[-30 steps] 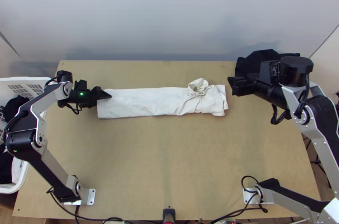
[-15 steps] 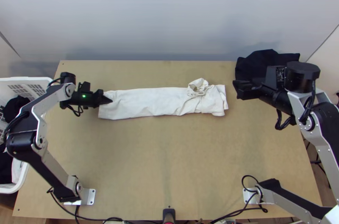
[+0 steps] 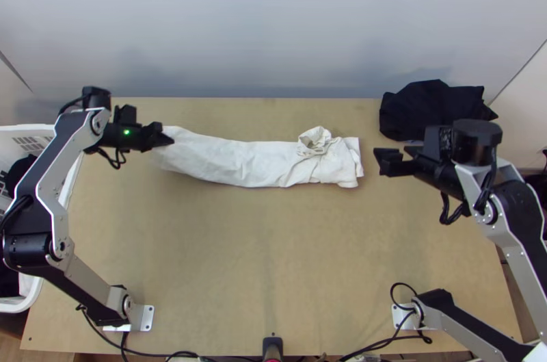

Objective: Fold the t-shirt

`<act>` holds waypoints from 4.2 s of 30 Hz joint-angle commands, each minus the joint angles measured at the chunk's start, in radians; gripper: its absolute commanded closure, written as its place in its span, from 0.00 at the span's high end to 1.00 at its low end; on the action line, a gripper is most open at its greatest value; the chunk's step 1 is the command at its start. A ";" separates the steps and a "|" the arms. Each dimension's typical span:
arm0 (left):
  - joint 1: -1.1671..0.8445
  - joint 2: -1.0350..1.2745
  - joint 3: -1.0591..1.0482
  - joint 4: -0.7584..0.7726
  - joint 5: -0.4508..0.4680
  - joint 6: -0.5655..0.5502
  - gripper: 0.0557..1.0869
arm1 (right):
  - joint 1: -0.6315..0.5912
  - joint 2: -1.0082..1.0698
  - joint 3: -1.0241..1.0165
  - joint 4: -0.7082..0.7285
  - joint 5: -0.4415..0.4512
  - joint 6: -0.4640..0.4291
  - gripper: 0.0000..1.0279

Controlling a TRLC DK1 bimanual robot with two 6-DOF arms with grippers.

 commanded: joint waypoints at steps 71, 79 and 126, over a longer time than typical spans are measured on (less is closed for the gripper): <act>-0.963 0.613 0.864 0.295 -0.460 -0.342 0.96 | -0.053 -0.436 -0.625 0.170 -0.101 0.123 0.96; -0.909 0.535 0.864 0.480 -0.479 -0.510 0.96 | -0.043 -0.433 -0.643 0.192 -0.110 0.131 0.96; -0.932 0.461 0.683 0.106 -0.578 -0.073 0.04 | -0.016 -0.453 -0.710 0.265 -0.115 0.145 0.96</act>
